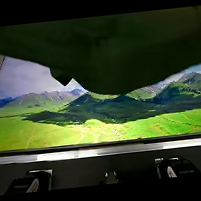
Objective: Fold the shirts.
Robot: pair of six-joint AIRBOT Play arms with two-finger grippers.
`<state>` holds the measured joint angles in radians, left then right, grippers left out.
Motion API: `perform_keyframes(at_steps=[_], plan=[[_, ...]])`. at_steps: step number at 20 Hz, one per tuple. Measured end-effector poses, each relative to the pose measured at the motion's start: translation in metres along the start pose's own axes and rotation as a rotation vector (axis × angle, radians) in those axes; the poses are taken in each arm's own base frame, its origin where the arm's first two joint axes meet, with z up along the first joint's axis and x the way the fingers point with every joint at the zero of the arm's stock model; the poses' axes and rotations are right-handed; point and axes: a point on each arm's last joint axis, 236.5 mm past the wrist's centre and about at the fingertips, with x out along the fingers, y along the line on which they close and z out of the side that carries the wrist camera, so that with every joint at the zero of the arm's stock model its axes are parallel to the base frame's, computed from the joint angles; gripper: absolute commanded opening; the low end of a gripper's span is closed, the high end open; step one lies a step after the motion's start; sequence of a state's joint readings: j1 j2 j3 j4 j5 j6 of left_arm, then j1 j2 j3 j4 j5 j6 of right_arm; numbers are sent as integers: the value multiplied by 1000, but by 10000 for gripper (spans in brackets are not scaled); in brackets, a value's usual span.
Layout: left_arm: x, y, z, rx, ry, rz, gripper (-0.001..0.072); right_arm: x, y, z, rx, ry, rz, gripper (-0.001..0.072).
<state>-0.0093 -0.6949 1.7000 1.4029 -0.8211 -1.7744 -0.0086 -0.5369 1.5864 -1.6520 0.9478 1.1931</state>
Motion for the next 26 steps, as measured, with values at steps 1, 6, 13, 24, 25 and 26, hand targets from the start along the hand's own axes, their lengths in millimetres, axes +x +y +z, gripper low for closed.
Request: perform_keyframes(at_steps=[1, 6, 13, 24, 25, 26], plan=[[-7, -2, 6, 3, -19, -1, 27, -4, -4, 3, 1, -9, -16, 25], [-8, 22, -25, 84, 93, 84, 28, 21, -9, -9, -15, 42, -40, 26], [17, 104, -242, 72, 617, 239, 28, 174, 71, -143, -5, 426, 161, 27], [-9, 123, -430, -185, 859, 235, 28, 258, 268, -331, 325, 813, 643, 532], [-9, 123, -433, -184, 861, 232, 28, 241, 275, -339, 285, 869, 711, 532], [-10, 123, -435, -184, 865, 230, 28, 221, 281, -347, 243, 929, 779, 532]])
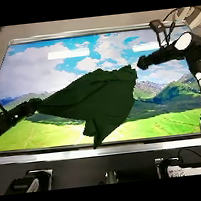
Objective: Fold the shirts.
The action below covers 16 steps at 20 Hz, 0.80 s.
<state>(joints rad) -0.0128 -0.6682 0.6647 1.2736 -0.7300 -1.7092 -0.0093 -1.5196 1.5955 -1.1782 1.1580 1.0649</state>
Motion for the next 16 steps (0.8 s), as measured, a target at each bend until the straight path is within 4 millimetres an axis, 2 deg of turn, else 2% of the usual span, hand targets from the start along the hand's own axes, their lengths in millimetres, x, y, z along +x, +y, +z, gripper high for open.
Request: perform_keyframes(at_steps=[3, 5, 8, 12, 14, 16], plan=[[2, 1, -2, -1, 3, -2, 28, 3, 26, -79, -52, 265, 115, 532], [2, 0, -3, 0, 5, -3, 28, 7, 51, -132, -6, 371, 203, 534], [2, 0, -4, -1, 7, -4, 28, 23, 101, -185, 135, 381, 348, 534], [2, -2, -5, -11, 9, -13, 28, 44, 146, -233, 315, 376, 447, 534], [2, -2, -5, -14, 10, -16, 28, 54, 164, -245, 343, 376, 455, 533], [2, -3, -5, -17, 10, -19, 28, 67, 174, -242, 375, 338, 425, 533]])
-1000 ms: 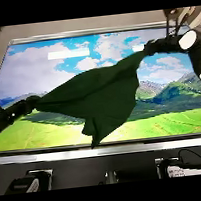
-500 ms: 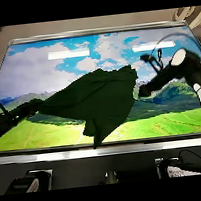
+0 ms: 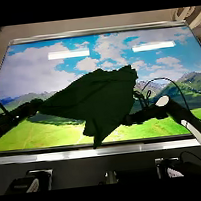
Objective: Fold the shirts.
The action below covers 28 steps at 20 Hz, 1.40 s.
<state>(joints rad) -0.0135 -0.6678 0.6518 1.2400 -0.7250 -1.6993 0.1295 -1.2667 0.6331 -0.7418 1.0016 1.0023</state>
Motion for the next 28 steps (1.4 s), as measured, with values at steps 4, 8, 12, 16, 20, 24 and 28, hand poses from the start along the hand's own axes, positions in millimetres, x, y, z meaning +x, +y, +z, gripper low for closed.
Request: perform_keyframes(at_steps=[4, 8, 12, 16, 20, 24, 28], plan=[[0, -1, -1, -6, 5, -4, 29, 19, 9, 17, 54, -100, -35, 533], [0, -1, -2, -8, 8, -6, 29, 23, 9, 29, 94, -166, -54, 237], [-1, -2, -3, -9, 15, -6, 28, 23, 15, 33, 53, -172, -47, 25], [-30, -22, 25, 70, -49, -38, 27, -30, 48, 68, -313, -201, -71, 25], [-130, -70, 129, 247, -378, -64, 28, -216, 98, 144, -690, -537, -373, 26], [-289, -129, 212, 290, -786, -147, 28, -461, 200, 121, -909, -1102, -794, 26], [-386, -152, 223, 294, -985, -209, 28, -579, 265, 35, -948, -1454, -1016, 26]])
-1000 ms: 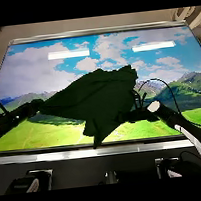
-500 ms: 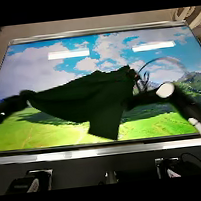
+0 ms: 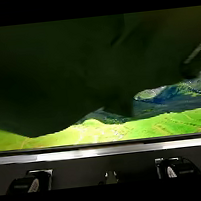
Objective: Fold the shirts.
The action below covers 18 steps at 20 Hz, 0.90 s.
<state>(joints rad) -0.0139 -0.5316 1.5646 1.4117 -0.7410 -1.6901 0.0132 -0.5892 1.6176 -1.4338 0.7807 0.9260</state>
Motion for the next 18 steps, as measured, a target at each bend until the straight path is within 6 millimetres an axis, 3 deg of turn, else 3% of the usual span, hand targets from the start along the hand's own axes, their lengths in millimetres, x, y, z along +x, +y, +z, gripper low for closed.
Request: perform_keyframes(at_steps=[4, 6, 8, 10, 18], plan=[[-15, -6, 24, 0, -57, -9, 27, -22, -21, 11, -32, -2, -75, 26], [-11, -5, 22, 5, -49, -6, 27, -14, -18, -3, -39, 51, -61, 26], [3, 1, 2, 19, 15, 8, 28, 1, -11, -27, -47, 136, -30, 26], [25, 12, -40, 20, 138, 30, 28, 26, 5, -69, -57, 277, 36, 26], [125, 78, -284, -43, 680, 134, 29, 158, 113, -287, 15, 763, 302, 26]])
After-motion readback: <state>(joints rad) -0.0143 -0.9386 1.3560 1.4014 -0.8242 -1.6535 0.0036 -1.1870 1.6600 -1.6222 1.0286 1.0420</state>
